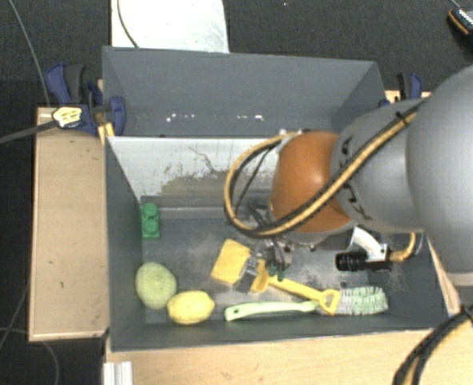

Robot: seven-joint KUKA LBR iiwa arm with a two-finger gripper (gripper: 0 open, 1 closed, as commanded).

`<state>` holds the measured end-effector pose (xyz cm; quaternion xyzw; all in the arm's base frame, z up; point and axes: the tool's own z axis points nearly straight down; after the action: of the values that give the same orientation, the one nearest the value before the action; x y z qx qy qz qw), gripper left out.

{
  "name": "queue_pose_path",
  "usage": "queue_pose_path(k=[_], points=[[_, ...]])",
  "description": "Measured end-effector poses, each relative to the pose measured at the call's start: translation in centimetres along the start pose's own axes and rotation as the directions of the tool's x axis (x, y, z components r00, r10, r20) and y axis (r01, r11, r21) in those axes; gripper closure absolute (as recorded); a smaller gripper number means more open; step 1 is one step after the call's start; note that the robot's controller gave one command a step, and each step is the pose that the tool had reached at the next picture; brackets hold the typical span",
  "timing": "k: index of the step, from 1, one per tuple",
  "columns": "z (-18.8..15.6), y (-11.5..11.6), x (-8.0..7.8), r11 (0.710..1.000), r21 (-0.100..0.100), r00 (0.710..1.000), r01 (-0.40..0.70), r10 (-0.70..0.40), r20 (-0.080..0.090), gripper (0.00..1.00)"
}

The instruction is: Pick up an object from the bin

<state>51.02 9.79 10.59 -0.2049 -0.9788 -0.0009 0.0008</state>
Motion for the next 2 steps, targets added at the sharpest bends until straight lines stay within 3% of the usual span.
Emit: queue_pose_path(k=[1,2], points=[[3.4,-7.3,-0.1,0.932,-0.002,0.931,0.363,-0.363,0.029,0.00],[3.5,-1.3,0.3,0.986,-0.007,0.986,-0.169,0.169,0.006,1.00]])
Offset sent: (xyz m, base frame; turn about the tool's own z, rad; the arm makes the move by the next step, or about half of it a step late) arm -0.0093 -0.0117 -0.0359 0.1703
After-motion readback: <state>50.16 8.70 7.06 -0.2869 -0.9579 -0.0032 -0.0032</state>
